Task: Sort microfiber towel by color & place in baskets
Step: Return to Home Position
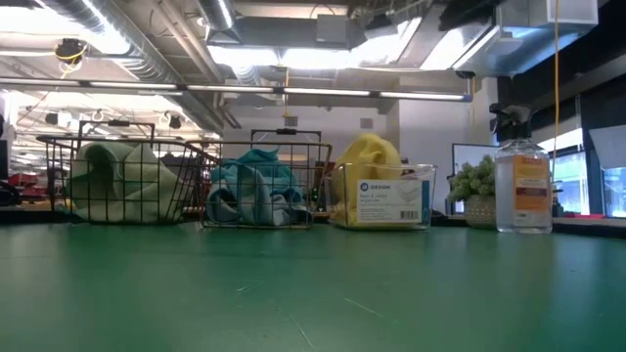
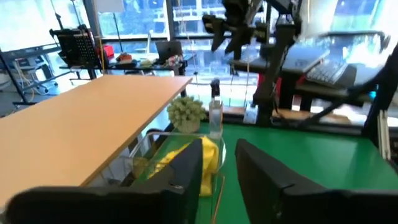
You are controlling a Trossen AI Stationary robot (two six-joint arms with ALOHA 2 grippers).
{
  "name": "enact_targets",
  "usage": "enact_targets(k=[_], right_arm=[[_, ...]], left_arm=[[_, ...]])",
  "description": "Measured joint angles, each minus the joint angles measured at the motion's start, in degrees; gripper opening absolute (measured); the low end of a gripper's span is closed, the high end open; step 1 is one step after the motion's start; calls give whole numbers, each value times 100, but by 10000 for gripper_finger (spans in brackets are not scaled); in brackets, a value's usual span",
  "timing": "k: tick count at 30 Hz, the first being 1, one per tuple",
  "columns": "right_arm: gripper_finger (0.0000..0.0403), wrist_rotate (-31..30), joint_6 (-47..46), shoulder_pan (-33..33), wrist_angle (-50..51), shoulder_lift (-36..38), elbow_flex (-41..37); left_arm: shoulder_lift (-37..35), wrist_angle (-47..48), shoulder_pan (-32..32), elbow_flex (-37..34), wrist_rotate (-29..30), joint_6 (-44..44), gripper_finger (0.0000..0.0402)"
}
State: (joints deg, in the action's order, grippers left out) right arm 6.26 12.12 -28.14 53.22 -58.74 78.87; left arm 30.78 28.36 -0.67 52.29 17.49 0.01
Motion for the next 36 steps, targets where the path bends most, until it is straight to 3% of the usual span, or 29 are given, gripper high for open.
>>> enact_targets(k=[9, 18, 25, 36], right_arm=[[170, 367, -887, 0, -1458, 1972, -2351], [170, 982, -957, 0, -2301, 3261, -3833], [170, 1499, -1203, 2, -3606, 3934, -4952], [170, 1563, -1700, 2, -5462, 4188, -6618]], left_arm=[[-709, -270, 0, -902, -804, 522, 9], [-1525, -1348, 0, -2348, -823, 470, 2], [-1828, -2616, 0, -3623, -884, 463, 1], [-1846, -4592, -11, -5018, -1000, 468, 1]])
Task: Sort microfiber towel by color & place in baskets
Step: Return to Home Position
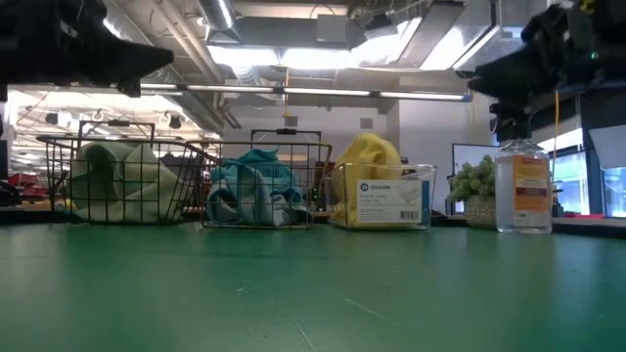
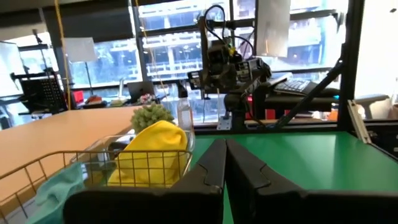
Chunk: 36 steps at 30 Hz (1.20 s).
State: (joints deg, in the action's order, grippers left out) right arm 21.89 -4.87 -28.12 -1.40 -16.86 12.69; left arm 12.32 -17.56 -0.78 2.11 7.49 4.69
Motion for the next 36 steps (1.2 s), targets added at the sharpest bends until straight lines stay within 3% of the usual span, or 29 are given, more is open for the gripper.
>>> enact_targets(k=[12, 17, 22, 25, 29, 36], right_arm=[[170, 130, -391, -2, -1232, 0, -1086], [170, 130, -393, -2, -920, -1, -1228], [170, 131, -387, -2, -624, -2, -1228], [170, 75, -338, -2, -466, -2, -1228], [170, -451, -351, -2, -224, -30, -1226], [170, -776, -376, -2, -180, -63, -1226]], left_arm=[[-33, -107, -167, -168, 95, 246, 0], [-33, -93, -337, -168, 142, 435, 0], [-52, -2, -506, -168, 547, 511, 0], [-52, 414, -566, -168, 376, 360, 0], [-51, 942, -570, -168, 32, 98, 0], [-50, 997, -570, -168, -549, 37, 0]])
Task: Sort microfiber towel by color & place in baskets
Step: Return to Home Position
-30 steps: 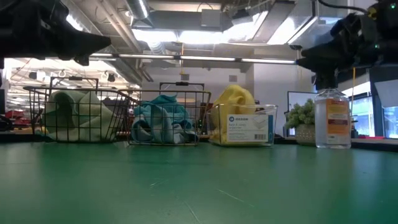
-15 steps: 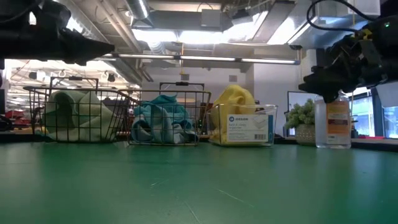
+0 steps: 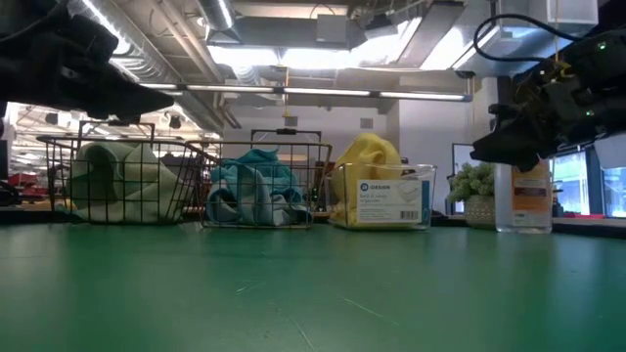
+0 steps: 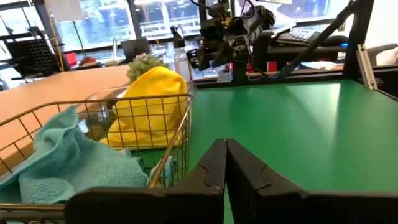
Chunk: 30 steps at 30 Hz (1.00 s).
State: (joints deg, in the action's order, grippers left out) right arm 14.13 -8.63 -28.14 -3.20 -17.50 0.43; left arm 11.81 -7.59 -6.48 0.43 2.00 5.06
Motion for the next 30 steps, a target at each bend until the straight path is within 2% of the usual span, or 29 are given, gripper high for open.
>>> enact_targets(k=[17, 30], right_arm=[[170, -2, -4, 0, 7, 0, 0], [170, -2, -6, 0, 9, 0, 0]], left_arm=[[0, 90, 0, 0, 377, 155, 0], [0, 81, 0, 0, 389, 158, 0]])
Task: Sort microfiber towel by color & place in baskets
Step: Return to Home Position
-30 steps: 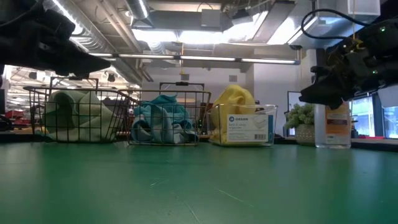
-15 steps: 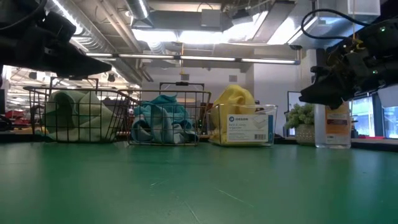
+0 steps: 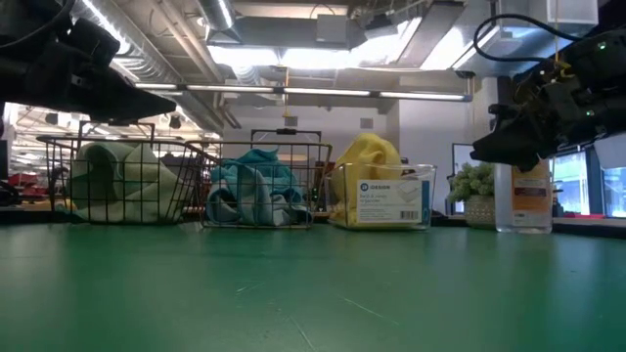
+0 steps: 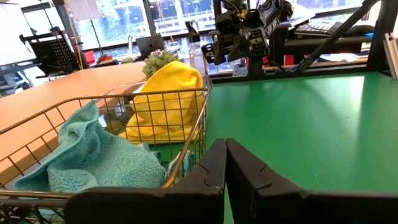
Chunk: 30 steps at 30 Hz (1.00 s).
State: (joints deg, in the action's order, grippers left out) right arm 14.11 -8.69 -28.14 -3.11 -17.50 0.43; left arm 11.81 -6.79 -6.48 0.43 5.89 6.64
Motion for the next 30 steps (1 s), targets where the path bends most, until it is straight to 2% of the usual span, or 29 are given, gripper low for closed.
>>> enact_targets(k=[22, 30], right_arm=[[170, 0, 0, 12, 0, 5, 0], [170, -359, -2, 858, 37, 210, 0]], left_arm=[[0, -2, 2, 0, 0, 2, 0], [-492, -12, 141, 0, 2, 2, 0]])
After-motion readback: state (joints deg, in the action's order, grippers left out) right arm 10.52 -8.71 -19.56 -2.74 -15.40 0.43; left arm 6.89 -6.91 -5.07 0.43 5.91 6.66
